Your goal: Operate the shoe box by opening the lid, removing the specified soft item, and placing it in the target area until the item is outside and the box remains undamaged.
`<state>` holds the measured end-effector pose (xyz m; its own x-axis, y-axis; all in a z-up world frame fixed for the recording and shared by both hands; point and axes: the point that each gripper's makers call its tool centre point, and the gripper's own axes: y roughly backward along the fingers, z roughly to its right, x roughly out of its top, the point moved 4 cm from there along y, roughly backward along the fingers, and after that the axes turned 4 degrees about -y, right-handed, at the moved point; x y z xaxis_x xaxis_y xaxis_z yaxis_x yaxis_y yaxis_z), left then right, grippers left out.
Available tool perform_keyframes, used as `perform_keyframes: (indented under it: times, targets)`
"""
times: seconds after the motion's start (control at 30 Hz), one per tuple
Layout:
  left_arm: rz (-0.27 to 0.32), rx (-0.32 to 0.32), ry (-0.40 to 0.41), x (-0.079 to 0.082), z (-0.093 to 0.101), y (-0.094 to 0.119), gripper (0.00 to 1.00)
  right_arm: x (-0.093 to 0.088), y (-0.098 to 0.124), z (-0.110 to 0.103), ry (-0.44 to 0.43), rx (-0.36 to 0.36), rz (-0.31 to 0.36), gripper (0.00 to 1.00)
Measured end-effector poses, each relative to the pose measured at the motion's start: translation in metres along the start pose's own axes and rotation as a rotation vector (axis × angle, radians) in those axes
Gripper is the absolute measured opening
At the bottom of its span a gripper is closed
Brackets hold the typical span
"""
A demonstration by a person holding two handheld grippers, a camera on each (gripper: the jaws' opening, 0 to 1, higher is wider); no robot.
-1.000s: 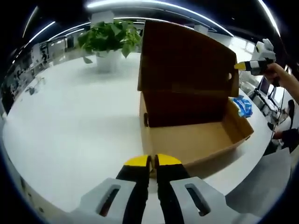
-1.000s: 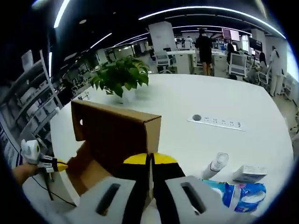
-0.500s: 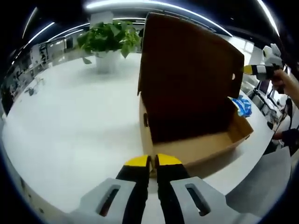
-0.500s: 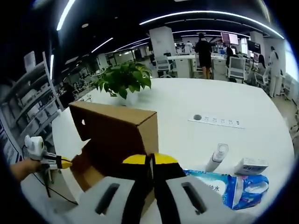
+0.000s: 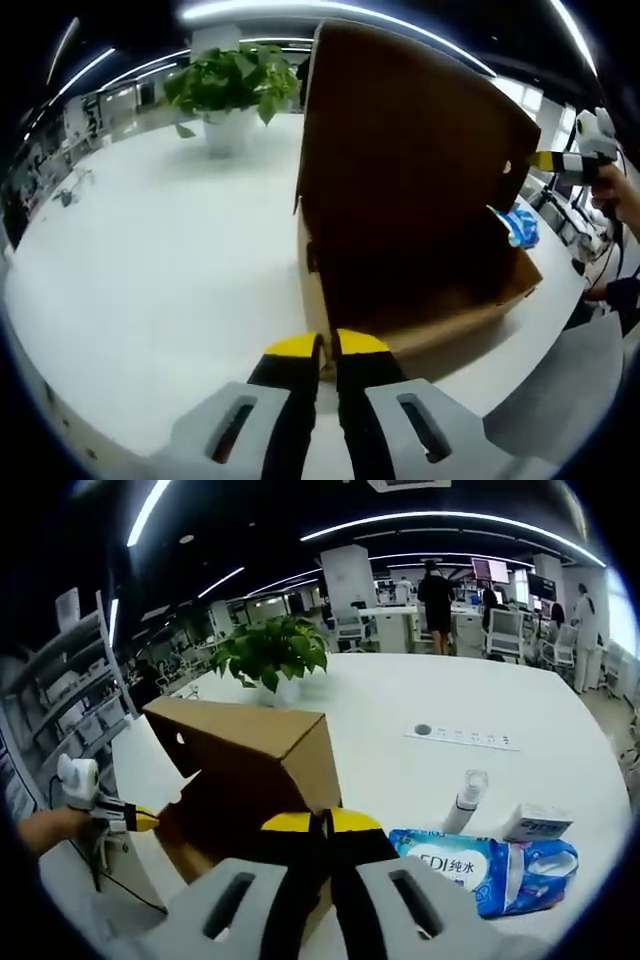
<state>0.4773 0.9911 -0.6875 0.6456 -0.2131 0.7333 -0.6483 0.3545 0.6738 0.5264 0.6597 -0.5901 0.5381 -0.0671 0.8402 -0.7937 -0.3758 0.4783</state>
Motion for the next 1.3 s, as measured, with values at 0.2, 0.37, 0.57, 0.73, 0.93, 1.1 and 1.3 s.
perform_keyframes:
  times: [0.2,0.37,0.57,0.73,0.93,1.1,1.3]
  targets:
    - [0.003,0.004,-0.008,0.001,0.000,0.001,0.03,-0.007,0.005,-0.003,-0.016,0.001,0.005,0.03]
    - [0.029,0.007,-0.021,0.007,0.001,0.007,0.04,-0.012,0.008,-0.005,0.010,-0.002,0.009,0.03]
    - [0.064,0.014,-0.057,0.021,0.001,0.013,0.06,-0.017,0.011,-0.007,0.023,-0.001,0.010,0.03]
    - [0.112,0.040,-0.095,0.037,-0.001,0.020,0.07,-0.020,0.013,-0.008,0.031,-0.002,0.013,0.03]
    - [0.188,0.068,-0.125,0.065,-0.005,0.032,0.07,-0.027,0.017,-0.010,0.036,0.001,0.015,0.03]
    - [0.226,0.075,-0.147,0.081,-0.007,0.039,0.07,-0.030,0.019,-0.011,0.040,0.003,0.016,0.03]
    - [0.258,0.081,-0.175,0.091,-0.007,0.041,0.07,-0.034,0.021,-0.012,0.045,0.005,0.017,0.03]
